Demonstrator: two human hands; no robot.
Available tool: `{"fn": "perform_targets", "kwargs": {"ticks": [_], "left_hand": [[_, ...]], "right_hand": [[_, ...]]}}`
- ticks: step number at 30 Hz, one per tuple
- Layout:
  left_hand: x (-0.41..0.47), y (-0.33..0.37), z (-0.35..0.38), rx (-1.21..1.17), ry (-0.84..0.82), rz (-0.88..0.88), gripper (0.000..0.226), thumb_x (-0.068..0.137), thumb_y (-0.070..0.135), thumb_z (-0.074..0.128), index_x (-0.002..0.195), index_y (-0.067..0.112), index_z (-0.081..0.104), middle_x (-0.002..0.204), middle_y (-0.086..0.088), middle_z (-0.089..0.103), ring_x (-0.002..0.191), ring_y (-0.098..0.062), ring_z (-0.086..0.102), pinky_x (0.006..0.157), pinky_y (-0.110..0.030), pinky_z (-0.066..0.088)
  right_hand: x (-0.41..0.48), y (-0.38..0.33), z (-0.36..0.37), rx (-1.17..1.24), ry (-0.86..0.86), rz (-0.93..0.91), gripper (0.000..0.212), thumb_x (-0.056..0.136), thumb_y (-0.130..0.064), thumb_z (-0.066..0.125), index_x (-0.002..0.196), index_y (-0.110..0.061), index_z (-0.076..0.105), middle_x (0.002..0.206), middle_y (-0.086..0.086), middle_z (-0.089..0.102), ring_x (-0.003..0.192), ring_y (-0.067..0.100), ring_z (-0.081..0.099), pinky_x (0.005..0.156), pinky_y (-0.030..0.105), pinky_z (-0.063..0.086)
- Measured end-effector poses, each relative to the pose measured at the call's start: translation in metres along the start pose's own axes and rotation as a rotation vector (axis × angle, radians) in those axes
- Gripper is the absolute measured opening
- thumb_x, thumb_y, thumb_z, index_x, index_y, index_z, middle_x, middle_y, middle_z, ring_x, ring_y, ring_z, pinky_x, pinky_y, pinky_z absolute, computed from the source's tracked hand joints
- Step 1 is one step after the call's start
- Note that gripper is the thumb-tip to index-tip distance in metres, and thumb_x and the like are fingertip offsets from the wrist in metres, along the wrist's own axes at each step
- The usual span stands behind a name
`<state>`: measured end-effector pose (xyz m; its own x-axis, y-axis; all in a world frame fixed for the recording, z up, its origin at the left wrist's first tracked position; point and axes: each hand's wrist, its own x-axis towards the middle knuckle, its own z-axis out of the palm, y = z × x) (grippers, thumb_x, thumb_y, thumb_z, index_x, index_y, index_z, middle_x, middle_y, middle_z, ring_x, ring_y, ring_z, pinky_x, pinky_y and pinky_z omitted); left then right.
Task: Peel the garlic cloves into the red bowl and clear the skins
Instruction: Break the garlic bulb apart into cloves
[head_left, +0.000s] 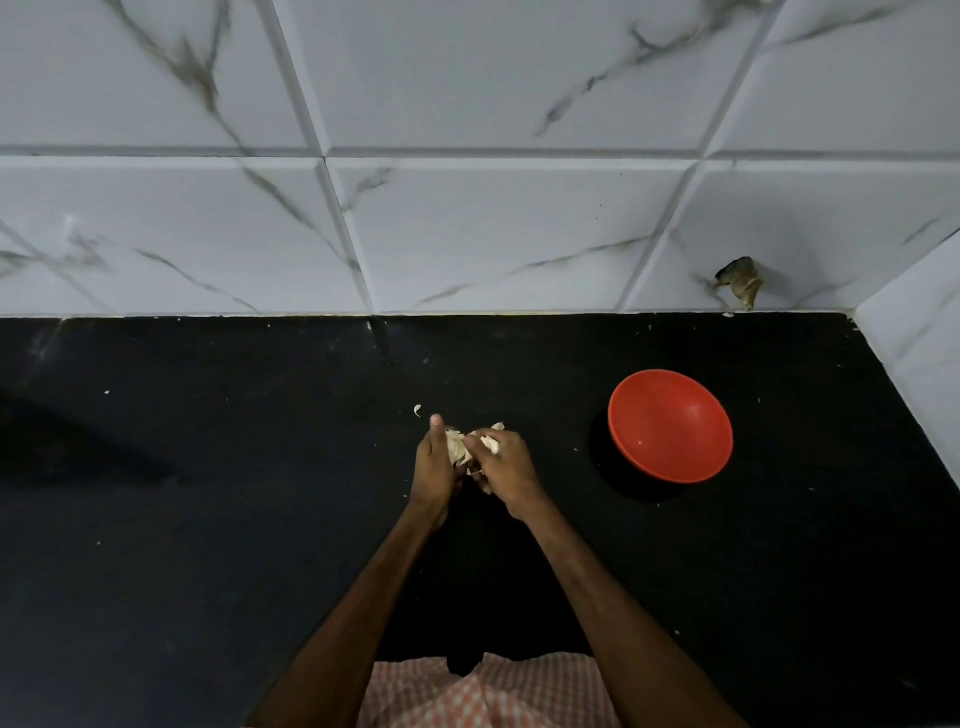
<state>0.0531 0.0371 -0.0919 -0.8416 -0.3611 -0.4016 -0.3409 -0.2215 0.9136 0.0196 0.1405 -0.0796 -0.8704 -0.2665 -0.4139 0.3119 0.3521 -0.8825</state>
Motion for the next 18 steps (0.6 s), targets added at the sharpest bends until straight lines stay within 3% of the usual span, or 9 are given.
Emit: {"fn": "perform_targets", "kwargs": {"ticks": [3,8,12,14,16,18], "left_hand": [[0.002,-0.002,-0.001,-0.002,-0.058,-0.022,0.069,0.103,0.061,0.025,0.08,0.008,0.062,0.052,-0.011,0.055,0.043,-0.023,0.054,0.041,-0.024,0.038],[0.007,-0.01,-0.016,0.115,-0.05,-0.057,0.072,0.101,0.063,0.021,0.076,0.009,0.062,0.049,0.001,0.053,0.04,-0.006,0.044,0.037,-0.018,0.03],[0.01,-0.007,-0.021,0.171,-0.073,-0.123,0.078,0.101,0.067,0.017,0.068,0.011,0.06,0.052,0.001,0.054,0.04,-0.006,0.039,0.037,-0.019,0.027],[0.011,-0.005,-0.022,0.177,-0.086,-0.149,0.076,0.1,0.07,0.021,0.064,0.014,0.058,0.052,0.001,0.051,0.04,-0.007,0.037,0.038,-0.02,0.025],[0.012,-0.006,-0.025,0.167,-0.096,-0.126,0.061,0.101,0.064,0.034,0.076,0.013,0.057,0.06,-0.001,0.053,0.044,-0.008,0.039,0.04,-0.02,0.025],[0.015,-0.009,-0.03,0.159,-0.092,-0.11,0.042,0.104,0.05,0.046,0.097,0.009,0.056,0.069,0.001,0.057,0.049,-0.007,0.042,0.041,-0.02,0.028]], "right_hand": [[0.003,0.002,-0.007,0.004,-0.047,-0.014,0.024,0.102,-0.023,0.058,0.103,-0.003,0.07,0.071,0.012,0.063,0.052,0.015,0.056,0.04,0.026,0.04],[0.014,0.007,-0.021,-0.083,-0.037,0.002,0.019,0.099,-0.018,0.062,0.103,-0.002,0.071,0.086,0.015,0.072,0.06,0.016,0.065,0.048,0.029,0.054],[0.019,0.016,-0.02,-0.146,0.012,-0.001,0.015,0.099,-0.014,0.062,0.108,-0.006,0.071,0.092,0.008,0.072,0.063,0.012,0.067,0.055,0.031,0.059],[0.021,0.017,-0.018,-0.252,0.016,-0.052,0.017,0.098,-0.007,0.06,0.111,-0.009,0.071,0.1,0.004,0.072,0.074,0.013,0.07,0.061,0.025,0.059],[0.021,0.016,-0.016,-0.346,0.016,-0.114,0.022,0.095,-0.003,0.063,0.115,-0.009,0.07,0.111,0.004,0.071,0.094,0.015,0.069,0.077,0.022,0.056],[0.021,0.016,-0.013,-0.41,0.01,-0.155,0.029,0.091,0.001,0.065,0.119,-0.007,0.068,0.119,0.007,0.068,0.108,0.018,0.065,0.093,0.028,0.053]]}}
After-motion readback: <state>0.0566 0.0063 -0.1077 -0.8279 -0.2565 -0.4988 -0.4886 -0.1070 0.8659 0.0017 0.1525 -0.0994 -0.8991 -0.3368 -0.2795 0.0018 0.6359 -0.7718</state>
